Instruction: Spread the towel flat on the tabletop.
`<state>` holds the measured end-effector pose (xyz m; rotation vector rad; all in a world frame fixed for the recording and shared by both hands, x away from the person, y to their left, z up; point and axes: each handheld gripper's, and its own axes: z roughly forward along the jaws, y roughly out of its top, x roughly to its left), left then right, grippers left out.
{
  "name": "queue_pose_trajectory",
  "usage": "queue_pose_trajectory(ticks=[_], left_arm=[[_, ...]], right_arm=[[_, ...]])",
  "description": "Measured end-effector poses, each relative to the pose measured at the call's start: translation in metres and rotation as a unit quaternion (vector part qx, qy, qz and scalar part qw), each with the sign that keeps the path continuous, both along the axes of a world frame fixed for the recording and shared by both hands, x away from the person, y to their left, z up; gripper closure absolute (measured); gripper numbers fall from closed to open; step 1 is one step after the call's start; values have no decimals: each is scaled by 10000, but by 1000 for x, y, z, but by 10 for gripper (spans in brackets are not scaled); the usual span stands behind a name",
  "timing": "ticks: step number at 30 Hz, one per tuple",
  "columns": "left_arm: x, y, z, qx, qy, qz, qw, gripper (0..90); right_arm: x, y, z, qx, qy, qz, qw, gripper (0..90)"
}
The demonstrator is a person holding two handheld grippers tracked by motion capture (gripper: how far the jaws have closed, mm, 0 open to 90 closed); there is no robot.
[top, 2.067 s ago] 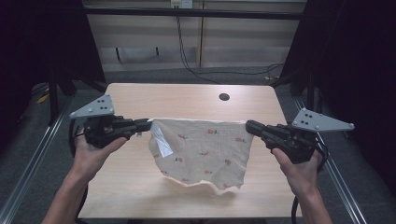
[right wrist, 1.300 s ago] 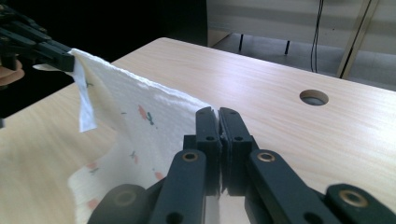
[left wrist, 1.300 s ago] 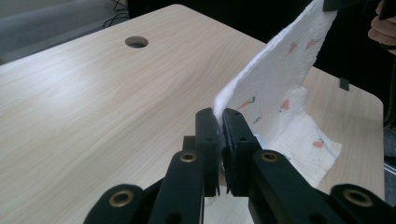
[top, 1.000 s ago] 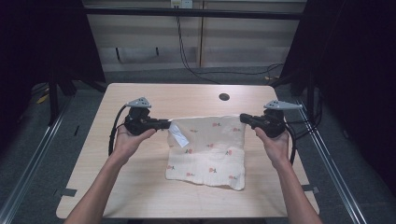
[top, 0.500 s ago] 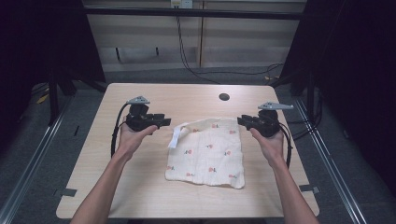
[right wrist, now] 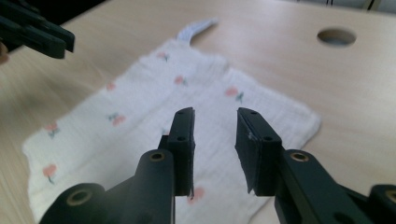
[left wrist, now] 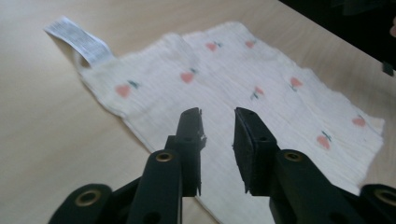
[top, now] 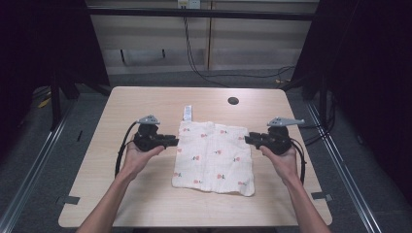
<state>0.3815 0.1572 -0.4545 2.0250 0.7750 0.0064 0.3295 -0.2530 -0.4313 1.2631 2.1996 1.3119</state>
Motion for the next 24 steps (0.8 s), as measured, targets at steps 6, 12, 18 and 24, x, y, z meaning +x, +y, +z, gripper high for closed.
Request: queue_pose_trajectory(ticks=[6, 12, 18, 24], left_arm=[[-14, -20, -25, 389, 63, -322, 9987, 751], [-14, -25, -35, 592, 26, -262, 9979, 690], [-18, -24, -43, 1007, -28, -314, 9944, 724], [-23, -21, -43, 1080, -51, -424, 9932, 746]], right_arm=[[-7, 10, -44, -313, 494, 117, 9982, 695], [-7, 12, -57, -486, 665, 170, 9965, 688], [-8, 9, -66, -598, 750, 149, 9953, 722], [-6, 12, -71, -671, 767, 70, 9948, 741]])
